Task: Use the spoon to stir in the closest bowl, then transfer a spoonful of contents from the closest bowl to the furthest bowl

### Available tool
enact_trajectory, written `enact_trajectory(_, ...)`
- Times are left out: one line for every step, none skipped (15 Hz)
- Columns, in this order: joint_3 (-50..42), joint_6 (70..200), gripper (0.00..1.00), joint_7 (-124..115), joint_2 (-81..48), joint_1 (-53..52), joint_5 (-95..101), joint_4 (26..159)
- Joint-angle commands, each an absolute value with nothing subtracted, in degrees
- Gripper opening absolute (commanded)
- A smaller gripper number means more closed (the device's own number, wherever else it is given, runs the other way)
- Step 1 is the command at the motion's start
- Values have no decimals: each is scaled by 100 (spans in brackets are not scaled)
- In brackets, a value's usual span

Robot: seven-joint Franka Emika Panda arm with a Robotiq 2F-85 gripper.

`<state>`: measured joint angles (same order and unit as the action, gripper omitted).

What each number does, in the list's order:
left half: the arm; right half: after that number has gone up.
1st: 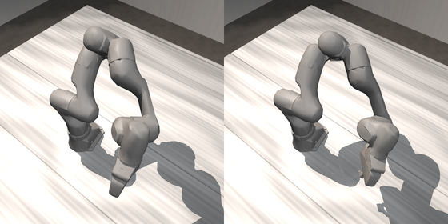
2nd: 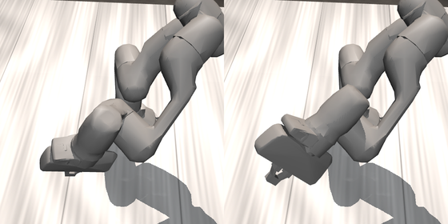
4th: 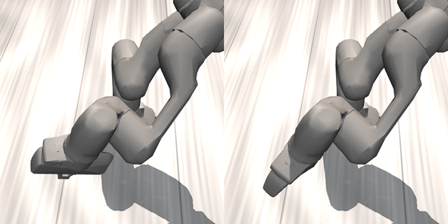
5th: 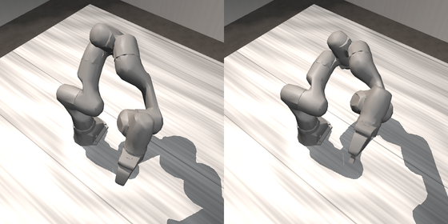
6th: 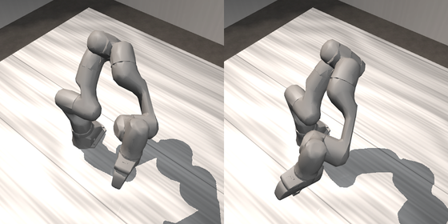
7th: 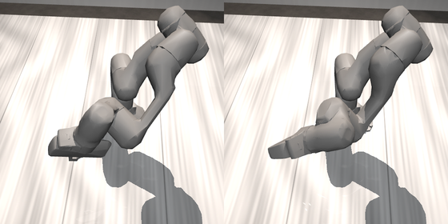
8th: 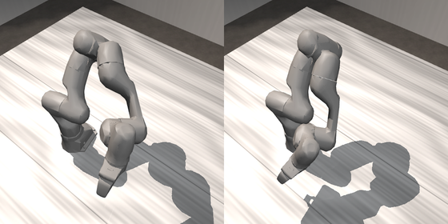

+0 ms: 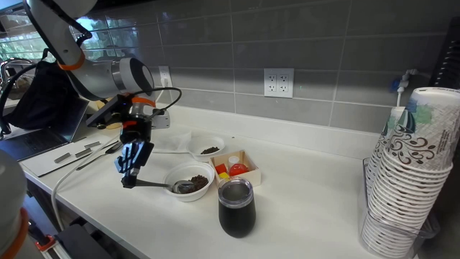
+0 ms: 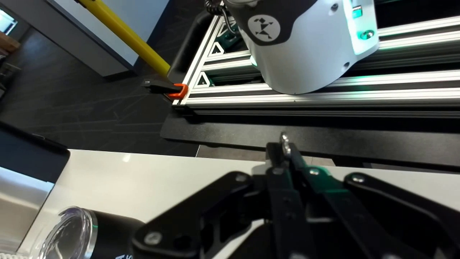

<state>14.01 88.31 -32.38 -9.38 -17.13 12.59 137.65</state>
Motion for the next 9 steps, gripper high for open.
enact_trajectory(1351, 8726, 1, -3348, -1165, -1762, 1505, 13652)
enact_trajectory(1335, 8746, 1, -3345, -1202, -1758, 1556, 13664)
enact_trajectory(1320, 8742, 1, -3342, -1241, -1757, 1612, 13668)
enact_trajectory(1307, 8731, 1, -3357, -1284, -1762, 1675, 13662)
enact_trajectory(1295, 8683, 1, -3389, -1332, -1775, 1744, 13644)
enact_trajectory(1287, 8689, 1, -3417, -1351, -1789, 1824, 13632)
enact_trajectory(1284, 8683, 1, -3468, -1370, -1808, 1923, 13625)
enact_trajectory(1290, 8664, 1, -3525, -1398, -1833, 2028, 13610)
enact_trajectory(1296, 8645, 1, -3579, -1427, -1854, 2118, 13595)
